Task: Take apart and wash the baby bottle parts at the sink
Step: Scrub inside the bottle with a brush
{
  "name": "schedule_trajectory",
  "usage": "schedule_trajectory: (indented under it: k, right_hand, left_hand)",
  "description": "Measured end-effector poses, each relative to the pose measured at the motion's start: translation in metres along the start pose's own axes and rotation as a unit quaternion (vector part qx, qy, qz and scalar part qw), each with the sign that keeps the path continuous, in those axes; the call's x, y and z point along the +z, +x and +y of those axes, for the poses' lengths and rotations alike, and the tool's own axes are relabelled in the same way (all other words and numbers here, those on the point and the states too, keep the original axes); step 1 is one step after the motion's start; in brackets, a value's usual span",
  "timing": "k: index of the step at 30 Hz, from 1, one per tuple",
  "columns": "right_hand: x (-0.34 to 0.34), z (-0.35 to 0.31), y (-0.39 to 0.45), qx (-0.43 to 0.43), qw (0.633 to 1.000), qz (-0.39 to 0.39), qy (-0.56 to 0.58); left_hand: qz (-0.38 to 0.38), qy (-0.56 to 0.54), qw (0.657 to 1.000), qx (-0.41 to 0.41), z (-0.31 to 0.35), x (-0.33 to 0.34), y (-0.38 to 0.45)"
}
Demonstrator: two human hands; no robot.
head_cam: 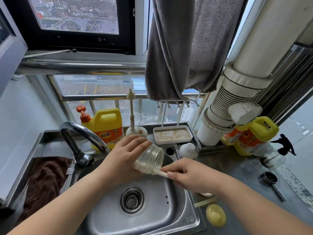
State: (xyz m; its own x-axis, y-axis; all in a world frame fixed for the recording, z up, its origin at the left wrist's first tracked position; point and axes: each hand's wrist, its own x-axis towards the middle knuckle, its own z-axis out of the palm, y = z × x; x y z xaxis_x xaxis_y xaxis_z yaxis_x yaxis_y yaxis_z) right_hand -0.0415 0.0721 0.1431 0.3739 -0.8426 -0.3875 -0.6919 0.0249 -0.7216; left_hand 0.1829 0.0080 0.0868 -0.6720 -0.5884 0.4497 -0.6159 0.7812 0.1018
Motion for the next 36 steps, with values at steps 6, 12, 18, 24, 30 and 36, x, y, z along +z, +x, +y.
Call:
schedule_trajectory:
  k: [6, 12, 18, 24, 30, 36]
  right_hand:
    - [-0.003, 0.002, -0.005, 0.064, 0.985, 0.055, 0.150]
    - [0.018, -0.007, 0.006, 0.017, 0.996, -0.012, 0.092]
    - [0.016, -0.013, 0.011, -0.046, 0.970, -0.012, -0.239]
    - [0.016, -0.015, 0.010, -0.136, 0.829, 0.165, -0.518]
    - [0.027, -0.011, 0.013, -0.118, 0.823, 0.185, -0.523]
    - [0.042, -0.010, 0.022, -0.060, 0.934, 0.018, -0.351]
  left_hand:
    - [0.028, -0.011, 0.996, -0.080, -0.001, -0.004, -0.005]
    - [0.013, -0.026, 0.998, -0.051, 0.003, 0.004, -0.011]
    - [-0.016, -0.036, 0.999, -0.032, -0.004, -0.002, -0.018]
    - [-0.068, -0.044, 0.992, -0.101, -0.003, -0.008, -0.025]
    - [-0.029, -0.019, 0.993, -0.113, 0.004, -0.010, -0.025]
    - [-0.025, 0.015, 0.994, -0.104, 0.012, -0.002, -0.044]
